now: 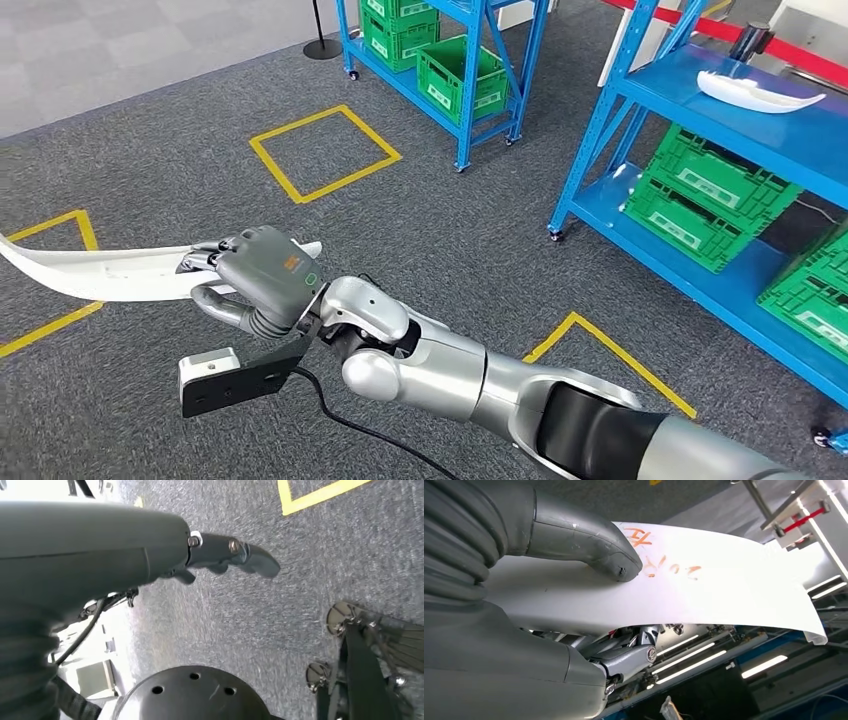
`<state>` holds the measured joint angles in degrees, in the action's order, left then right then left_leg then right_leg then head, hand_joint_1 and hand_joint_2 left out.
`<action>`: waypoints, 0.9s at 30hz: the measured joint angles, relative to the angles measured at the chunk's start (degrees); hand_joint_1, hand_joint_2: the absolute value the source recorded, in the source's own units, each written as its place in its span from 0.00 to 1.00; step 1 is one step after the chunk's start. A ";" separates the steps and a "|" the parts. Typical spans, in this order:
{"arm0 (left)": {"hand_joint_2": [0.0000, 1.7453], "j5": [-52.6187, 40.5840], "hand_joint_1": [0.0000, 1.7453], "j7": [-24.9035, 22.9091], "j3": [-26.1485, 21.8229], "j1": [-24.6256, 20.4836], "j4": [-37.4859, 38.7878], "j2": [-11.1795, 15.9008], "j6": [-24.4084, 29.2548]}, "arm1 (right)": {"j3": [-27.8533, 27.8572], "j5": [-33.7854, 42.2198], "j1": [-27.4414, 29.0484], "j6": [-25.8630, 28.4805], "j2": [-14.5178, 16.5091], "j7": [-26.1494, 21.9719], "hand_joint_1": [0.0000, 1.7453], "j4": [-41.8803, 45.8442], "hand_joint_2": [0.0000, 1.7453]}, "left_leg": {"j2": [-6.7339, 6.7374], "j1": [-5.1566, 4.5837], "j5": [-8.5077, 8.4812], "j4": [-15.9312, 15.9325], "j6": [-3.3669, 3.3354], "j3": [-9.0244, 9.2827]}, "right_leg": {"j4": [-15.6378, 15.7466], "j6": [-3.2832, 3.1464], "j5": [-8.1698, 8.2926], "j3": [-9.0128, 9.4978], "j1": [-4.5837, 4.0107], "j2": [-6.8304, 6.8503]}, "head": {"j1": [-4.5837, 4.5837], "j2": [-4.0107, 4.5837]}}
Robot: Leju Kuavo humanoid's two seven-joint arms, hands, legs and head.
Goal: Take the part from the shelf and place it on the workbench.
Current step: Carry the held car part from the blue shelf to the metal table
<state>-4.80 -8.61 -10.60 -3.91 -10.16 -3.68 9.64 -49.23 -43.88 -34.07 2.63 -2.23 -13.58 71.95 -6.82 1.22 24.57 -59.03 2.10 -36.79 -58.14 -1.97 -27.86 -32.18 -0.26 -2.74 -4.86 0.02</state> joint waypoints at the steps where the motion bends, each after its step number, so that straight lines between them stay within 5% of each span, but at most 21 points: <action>1: 1.00 -0.02 0.00 -0.11 0.00 -0.06 0.02 -0.01 0.00 | -0.01 -0.01 -0.05 0.02 0.08 -0.02 1.00 0.01 1.00 | 1.74 -0.12 0.90 -1.37 0.10 -0.75 | 0.46 -0.37 0.30 0.15 0.07 0.85 | 0.06 0.00; 3: 1.00 -0.02 0.00 -0.22 0.00 -0.26 0.04 -0.04 0.00 | -0.02 -0.06 -0.03 0.02 0.16 -0.04 1.00 0.00 1.00 | 5.37 -0.25 4.41 -7.44 0.29 -3.45 | 0.82 -0.86 0.52 0.18 0.02 2.59 | 0.20 0.00; 5: 1.00 0.14 0.00 -0.23 0.00 -0.37 0.04 -0.06 0.01 | -0.03 -0.14 0.09 -0.05 0.16 -0.07 1.00 -0.02 1.00 | 6.18 -0.12 7.18 -13.98 0.74 -6.15 | 0.67 -0.98 0.46 -0.04 -0.05 4.50 | 0.23 -0.01; 6: 1.00 0.29 0.00 -0.23 -0.01 -0.34 0.05 -0.06 0.01 | -0.04 -0.18 0.15 -0.09 0.17 -0.08 1.00 -0.02 1.00 | 6.31 -0.05 7.18 -14.86 0.93 -6.26 | 0.59 -0.96 0.42 -0.13 -0.04 5.42 | 0.23 -0.01; 9: 1.00 0.69 0.00 -0.10 -0.12 -0.23 0.08 -0.07 0.02 | -0.06 -0.31 0.09 -0.16 0.19 -0.11 1.00 -0.02 1.00 | 8.59 0.01 3.43 -6.01 1.26 -0.75 | 0.05 -0.42 0.05 -0.27 0.07 7.74 | 0.26 0.00; 11: 1.00 0.76 0.00 0.02 -0.28 -0.27 0.08 -0.16 0.02 | -0.07 -0.37 0.00 -0.21 0.20 -0.12 1.00 -0.01 1.00 | 10.20 -0.17 2.12 -0.79 0.61 2.18 | -0.58 0.28 -0.41 -0.38 -0.15 8.89 | 0.06 0.00; 14: 1.00 0.78 0.00 0.10 -0.54 -0.05 0.13 -0.24 0.10 | -0.08 -0.38 -0.07 -0.39 0.36 -0.15 1.00 0.01 1.00 | 8.83 -0.38 1.89 -0.22 -0.75 2.22 | -0.81 1.13 -0.65 -0.27 -0.32 10.25 | -0.21 -0.01; 16: 1.00 0.78 0.00 0.19 -0.60 0.08 0.17 -0.23 0.23 | -0.08 -0.36 -0.25 -0.67 0.46 -0.27 1.00 0.02 1.00 | 7.64 -0.24 1.61 -0.09 -1.43 2.12 | -2.62 1.77 -2.11 -0.88 0.06 8.28 | -0.28 -0.01; 18: 1.00 0.76 0.00 0.33 -0.69 0.02 0.17 -0.20 0.32 | -0.08 -0.28 -0.38 -0.98 0.46 -0.37 1.00 -0.02 1.00 | 6.42 -0.14 1.38 -0.04 -1.96 1.93 | -8.88 2.24 -5.59 -3.66 0.43 4.65 | -0.45 -0.01; 20: 1.00 0.75 0.00 0.40 -0.75 -0.01 0.18 -0.19 0.35 | -0.08 -0.19 -0.29 -1.16 0.41 -0.35 1.00 -0.11 1.00 | 4.94 -0.24 1.24 -0.07 -2.21 1.66 | -16.11 2.27 -8.35 -7.24 0.46 3.15 | -0.54 -0.01; 21: 1.00 0.75 0.00 0.40 -0.78 0.05 0.19 -0.19 0.35 | -0.08 -0.15 -0.24 -1.21 0.39 -0.34 1.00 -0.14 1.00 | 4.12 -0.30 1.16 -0.08 -2.23 1.56 | -17.48 2.12 -8.30 -8.02 0.42 2.92 | -0.54 0.00; 23: 1.00 0.72 0.00 0.40 -0.81 0.22 0.20 -0.20 0.34 | -0.08 -0.10 -0.20 -1.25 0.39 -0.34 1.00 -0.15 1.00 | 2.44 -0.33 0.97 -0.09 -2.12 1.51 | -13.32 1.48 -5.12 -6.18 0.25 2.18 | -0.53 0.00; 25: 1.00 0.62 0.00 0.41 -0.83 0.28 0.21 -0.31 0.30 | -0.08 -0.05 -0.23 -1.26 0.38 -0.36 1.00 -0.15 1.00 | 0.90 -0.19 0.71 -0.08 -1.77 1.39 | -5.04 0.65 -1.53 -2.27 0.07 -0.51 | -0.52 -0.01; 27: 1.00 0.54 0.00 0.42 -0.83 0.30 0.20 -0.46 0.25 | -0.08 -0.02 -0.25 -1.26 0.32 -0.39 1.00 -0.15 1.00 | -0.34 0.08 0.38 0.03 -1.16 1.05 | -0.94 0.24 -0.43 -0.43 -0.16 -2.16 | -0.67 -0.01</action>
<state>-4.26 -8.19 -11.43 -3.62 -9.96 -4.14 9.89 -49.31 -43.89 -34.32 1.38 -1.91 -13.97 71.80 -7.16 1.30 24.95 -59.00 0.94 -35.74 -59.08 -1.73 -28.28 -32.61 -0.43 -4.90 -5.53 0.02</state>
